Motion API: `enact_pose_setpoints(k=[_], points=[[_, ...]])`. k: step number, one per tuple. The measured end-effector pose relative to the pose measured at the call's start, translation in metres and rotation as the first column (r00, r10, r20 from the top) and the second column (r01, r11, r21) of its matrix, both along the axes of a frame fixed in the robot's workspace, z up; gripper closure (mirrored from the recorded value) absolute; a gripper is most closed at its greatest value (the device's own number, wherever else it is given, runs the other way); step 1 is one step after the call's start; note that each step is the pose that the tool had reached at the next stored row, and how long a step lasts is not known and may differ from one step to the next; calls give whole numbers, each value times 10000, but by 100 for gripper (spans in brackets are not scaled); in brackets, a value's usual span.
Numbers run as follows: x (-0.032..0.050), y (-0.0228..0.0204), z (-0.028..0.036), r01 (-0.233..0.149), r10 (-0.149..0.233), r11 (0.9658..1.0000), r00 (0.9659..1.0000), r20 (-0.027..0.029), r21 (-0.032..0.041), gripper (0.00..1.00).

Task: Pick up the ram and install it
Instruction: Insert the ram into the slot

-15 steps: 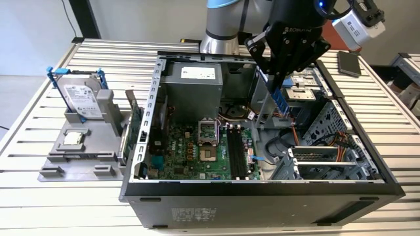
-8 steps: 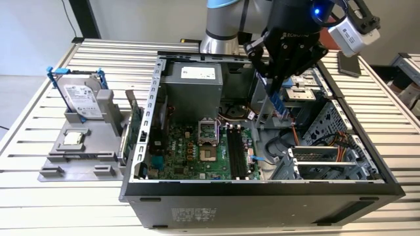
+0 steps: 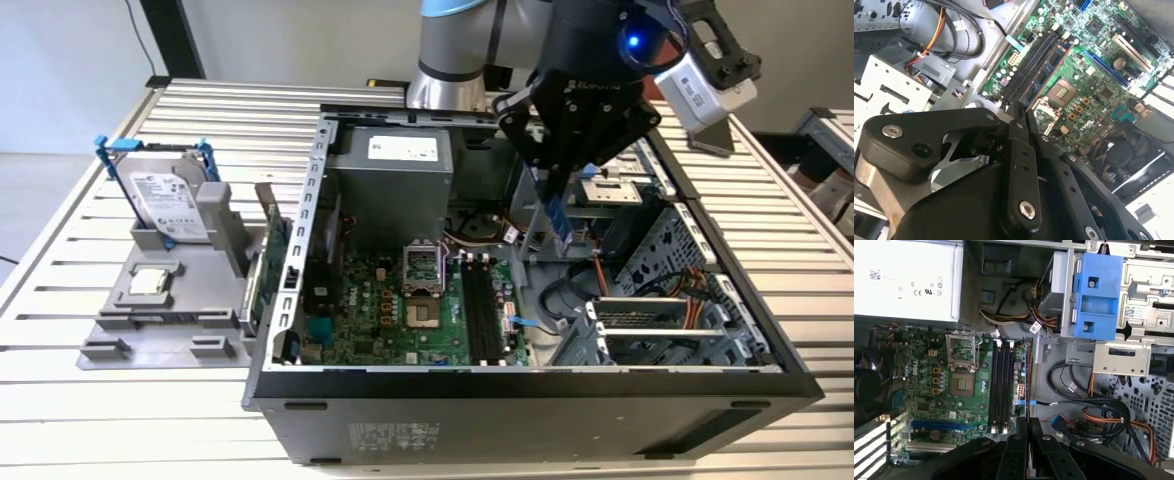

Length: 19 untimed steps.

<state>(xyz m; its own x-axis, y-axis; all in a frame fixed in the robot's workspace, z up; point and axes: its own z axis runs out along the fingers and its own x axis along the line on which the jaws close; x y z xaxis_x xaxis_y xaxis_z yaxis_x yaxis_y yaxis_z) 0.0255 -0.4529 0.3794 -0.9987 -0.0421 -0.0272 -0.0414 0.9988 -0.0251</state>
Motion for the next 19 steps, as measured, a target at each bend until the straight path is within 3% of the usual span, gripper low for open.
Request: enact_pose_setpoints(k=[12, 19], points=[[0, 0, -126, 569, -569, 9984, 9983, -128, -5, 100], [0, 0, -171, 630, -630, 9980, 9979, -154, -8, 100]])
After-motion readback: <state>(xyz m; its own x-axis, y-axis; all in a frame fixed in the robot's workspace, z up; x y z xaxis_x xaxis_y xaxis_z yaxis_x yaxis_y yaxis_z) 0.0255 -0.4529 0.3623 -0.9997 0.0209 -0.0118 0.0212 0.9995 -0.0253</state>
